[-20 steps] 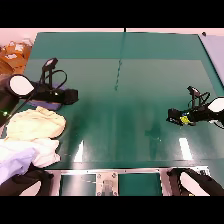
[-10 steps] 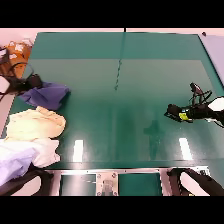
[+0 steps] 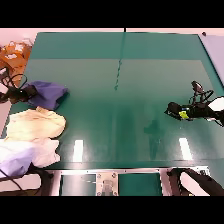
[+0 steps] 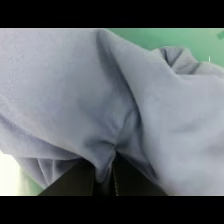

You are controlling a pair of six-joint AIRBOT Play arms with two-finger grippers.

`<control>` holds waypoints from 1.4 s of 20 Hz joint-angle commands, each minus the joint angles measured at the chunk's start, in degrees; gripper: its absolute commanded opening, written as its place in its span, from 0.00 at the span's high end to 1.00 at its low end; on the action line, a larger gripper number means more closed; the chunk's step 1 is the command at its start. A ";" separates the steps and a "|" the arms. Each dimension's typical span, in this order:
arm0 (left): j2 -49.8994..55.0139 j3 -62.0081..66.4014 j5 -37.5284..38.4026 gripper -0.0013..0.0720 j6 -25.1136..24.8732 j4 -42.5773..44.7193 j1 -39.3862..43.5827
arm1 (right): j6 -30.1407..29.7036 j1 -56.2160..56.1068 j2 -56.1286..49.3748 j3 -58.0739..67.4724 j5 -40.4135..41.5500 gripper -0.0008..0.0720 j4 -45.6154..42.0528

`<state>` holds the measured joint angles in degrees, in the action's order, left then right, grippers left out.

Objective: Fold the shirts.

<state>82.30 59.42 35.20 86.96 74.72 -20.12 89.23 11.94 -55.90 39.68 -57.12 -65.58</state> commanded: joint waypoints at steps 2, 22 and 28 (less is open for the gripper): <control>1.31 11.61 15.54 0.95 -5.44 -6.03 0.09 | 0.00 -0.02 -0.02 0.83 -1.31 0.97 0.02; 5.51 20.52 25.44 0.39 -3.41 -24.41 48.17 | -2.91 -0.02 -0.17 17.46 -8.28 0.84 0.66; 5.92 24.90 42.82 0.00 -2.82 -21.66 35.15 | -2.82 -0.04 -0.13 8.39 -8.96 0.49 2.60</control>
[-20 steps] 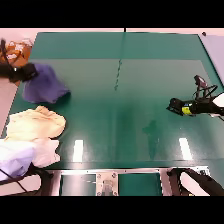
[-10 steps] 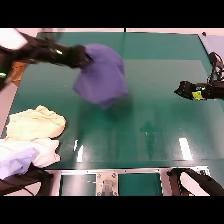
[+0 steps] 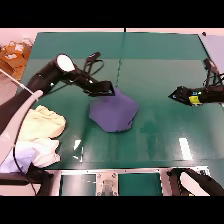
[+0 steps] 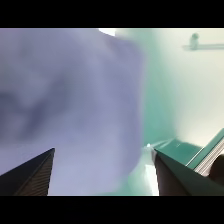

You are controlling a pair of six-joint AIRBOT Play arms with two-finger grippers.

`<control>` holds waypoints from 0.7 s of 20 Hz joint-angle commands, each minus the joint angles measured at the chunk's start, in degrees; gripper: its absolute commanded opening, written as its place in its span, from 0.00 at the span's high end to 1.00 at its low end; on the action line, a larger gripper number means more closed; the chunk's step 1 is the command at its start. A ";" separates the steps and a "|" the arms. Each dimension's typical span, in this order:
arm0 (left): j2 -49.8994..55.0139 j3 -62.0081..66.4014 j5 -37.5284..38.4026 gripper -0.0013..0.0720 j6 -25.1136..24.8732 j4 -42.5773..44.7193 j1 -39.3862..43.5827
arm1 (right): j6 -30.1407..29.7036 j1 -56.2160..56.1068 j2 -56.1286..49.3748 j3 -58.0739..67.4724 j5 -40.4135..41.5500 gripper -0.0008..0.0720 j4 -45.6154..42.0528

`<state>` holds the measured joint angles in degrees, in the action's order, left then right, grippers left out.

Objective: Fold the shirts.

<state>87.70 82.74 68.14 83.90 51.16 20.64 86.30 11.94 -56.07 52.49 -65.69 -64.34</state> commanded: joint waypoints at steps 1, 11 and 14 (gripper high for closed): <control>0.50 1.29 13.03 0.00 0.33 3.19 -7.67 | -0.04 -0.07 0.02 -7.34 0.22 0.49 2.45; 0.55 -24.37 -11.28 0.04 -4.24 -5.51 -6.05 | -8.96 -7.43 -10.38 -20.00 9.07 0.49 15.54; 1.25 -24.72 -15.85 0.34 -6.62 -9.16 -6.03 | -8.96 -14.19 -12.72 -21.73 15.47 0.49 18.99</control>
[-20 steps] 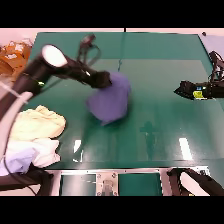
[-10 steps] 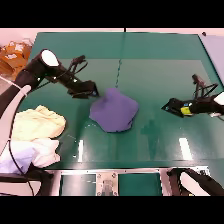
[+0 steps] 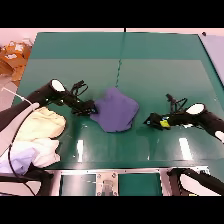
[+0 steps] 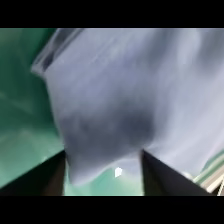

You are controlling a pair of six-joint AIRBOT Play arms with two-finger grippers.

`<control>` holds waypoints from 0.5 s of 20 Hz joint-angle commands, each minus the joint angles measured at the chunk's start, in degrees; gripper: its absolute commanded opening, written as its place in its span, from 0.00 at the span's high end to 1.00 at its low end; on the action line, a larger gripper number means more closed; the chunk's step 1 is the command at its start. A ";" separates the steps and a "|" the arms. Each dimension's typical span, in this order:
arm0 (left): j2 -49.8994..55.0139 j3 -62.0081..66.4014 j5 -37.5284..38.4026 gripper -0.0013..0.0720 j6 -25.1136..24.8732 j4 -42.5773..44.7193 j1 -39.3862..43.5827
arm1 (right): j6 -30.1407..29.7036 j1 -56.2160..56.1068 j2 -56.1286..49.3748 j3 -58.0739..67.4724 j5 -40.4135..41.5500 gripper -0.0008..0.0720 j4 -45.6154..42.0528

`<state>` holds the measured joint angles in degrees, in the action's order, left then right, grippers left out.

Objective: Fold the shirts.

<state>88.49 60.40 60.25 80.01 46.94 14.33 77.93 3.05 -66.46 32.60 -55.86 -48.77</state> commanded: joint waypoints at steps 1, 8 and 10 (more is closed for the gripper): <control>0.87 -2.38 -8.07 0.34 -2.73 -5.42 0.28 | -0.63 -6.95 -3.67 -1.81 7.50 0.49 5.42; 1.33 1.05 -1.77 0.95 -5.14 -5.27 0.11 | -8.20 -13.22 -14.53 4.26 10.43 0.58 19.58; 1.07 3.34 0.55 0.95 -5.03 -2.91 0.09 | -10.80 -13.00 -14.95 5.81 10.27 0.97 19.32</control>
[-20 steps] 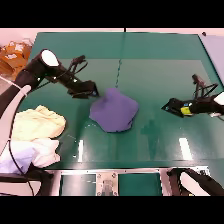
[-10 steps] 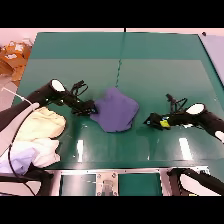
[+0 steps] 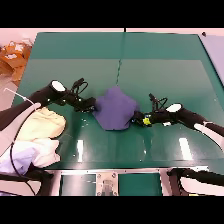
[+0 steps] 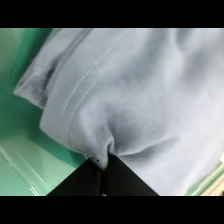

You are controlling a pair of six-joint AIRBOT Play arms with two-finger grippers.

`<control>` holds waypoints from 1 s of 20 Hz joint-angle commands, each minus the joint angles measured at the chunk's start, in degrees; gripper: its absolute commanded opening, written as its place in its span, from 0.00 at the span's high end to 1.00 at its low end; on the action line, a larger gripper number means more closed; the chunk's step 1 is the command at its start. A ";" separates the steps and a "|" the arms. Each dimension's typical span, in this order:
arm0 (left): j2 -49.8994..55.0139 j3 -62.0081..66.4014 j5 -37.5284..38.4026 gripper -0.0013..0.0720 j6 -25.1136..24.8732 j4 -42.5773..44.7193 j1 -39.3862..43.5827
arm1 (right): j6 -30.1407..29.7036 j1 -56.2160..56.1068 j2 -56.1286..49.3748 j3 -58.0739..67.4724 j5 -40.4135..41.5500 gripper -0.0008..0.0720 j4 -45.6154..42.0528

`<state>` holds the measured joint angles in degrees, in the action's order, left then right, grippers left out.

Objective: Fold the shirts.

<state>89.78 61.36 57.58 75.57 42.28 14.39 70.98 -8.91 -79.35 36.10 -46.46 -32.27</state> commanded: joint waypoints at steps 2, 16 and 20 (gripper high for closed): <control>-1.31 6.69 6.84 0.95 2.14 6.95 0.02 | -4.92 1.64 -1.07 4.98 -2.29 0.97 0.61; -32.74 52.28 12.72 0.95 10.10 10.32 0.04 | 1.14 20.06 35.28 56.85 -26.67 0.97 -1.57; -34.14 58.03 13.31 0.95 9.53 16.22 0.04 | 5.62 20.06 38.58 66.12 -24.13 0.97 -13.05</control>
<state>57.49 114.72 70.41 85.54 54.41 14.46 72.97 10.83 -43.70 95.15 -71.77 -37.34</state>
